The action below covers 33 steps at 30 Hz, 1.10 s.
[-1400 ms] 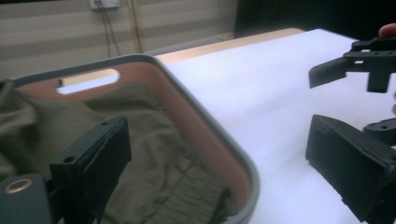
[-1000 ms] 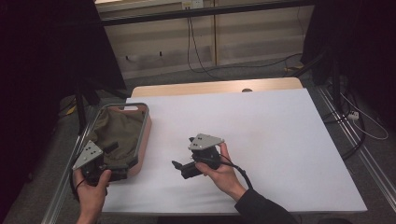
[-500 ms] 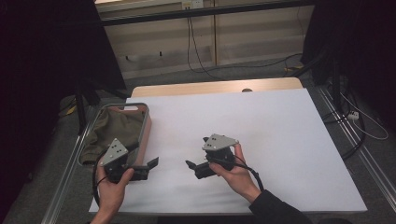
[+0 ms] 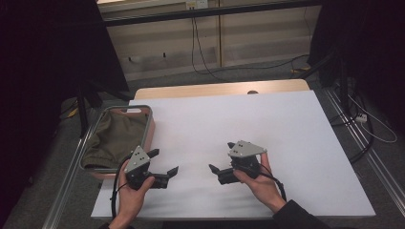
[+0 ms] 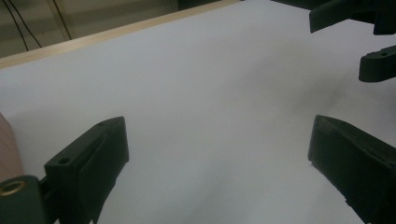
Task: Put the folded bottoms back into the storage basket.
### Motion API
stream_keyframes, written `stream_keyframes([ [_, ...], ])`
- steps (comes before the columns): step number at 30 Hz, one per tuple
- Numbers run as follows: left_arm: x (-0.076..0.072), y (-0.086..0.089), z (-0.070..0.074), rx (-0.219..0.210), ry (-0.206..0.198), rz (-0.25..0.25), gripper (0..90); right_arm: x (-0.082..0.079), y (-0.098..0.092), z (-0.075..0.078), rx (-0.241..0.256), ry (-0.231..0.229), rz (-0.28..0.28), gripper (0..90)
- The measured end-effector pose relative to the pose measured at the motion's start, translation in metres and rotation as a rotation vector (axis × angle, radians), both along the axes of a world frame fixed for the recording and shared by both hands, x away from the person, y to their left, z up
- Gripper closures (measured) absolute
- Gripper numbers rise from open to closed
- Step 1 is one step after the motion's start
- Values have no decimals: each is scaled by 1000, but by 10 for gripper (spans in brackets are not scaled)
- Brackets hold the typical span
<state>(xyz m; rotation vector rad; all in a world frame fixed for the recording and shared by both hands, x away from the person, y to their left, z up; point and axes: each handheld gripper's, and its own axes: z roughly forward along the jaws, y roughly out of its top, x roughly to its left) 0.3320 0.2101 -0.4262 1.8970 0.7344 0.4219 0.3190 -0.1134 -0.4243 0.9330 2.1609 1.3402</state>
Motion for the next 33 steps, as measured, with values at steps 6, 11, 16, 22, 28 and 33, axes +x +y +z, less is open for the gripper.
stream_keyframes([
  [6, -5, 2, -1, -8, -16, -17, 52, -9, -15, -9, -25, -11, -52, 55],
  [11, -9, 1, -6, -9, -16, -20, 52, -18, -26, -14, -35, -17, -91, 44],
  [16, -7, 1, -7, -14, -16, -8, 52, -25, -38, -11, -19, -34, -120, 40],
  [22, -7, 0, -9, 4, -15, -8, 52, -37, -61, -12, -13, -39, -187, 34],
  [28, -8, 0, -9, -7, -8, 10, 52, -48, -83, -11, 9, -42, -248, 35],
  [33, -9, 1, -10, -7, -7, 11, 52, -54, -96, -10, 12, -51, -278, 38],
])
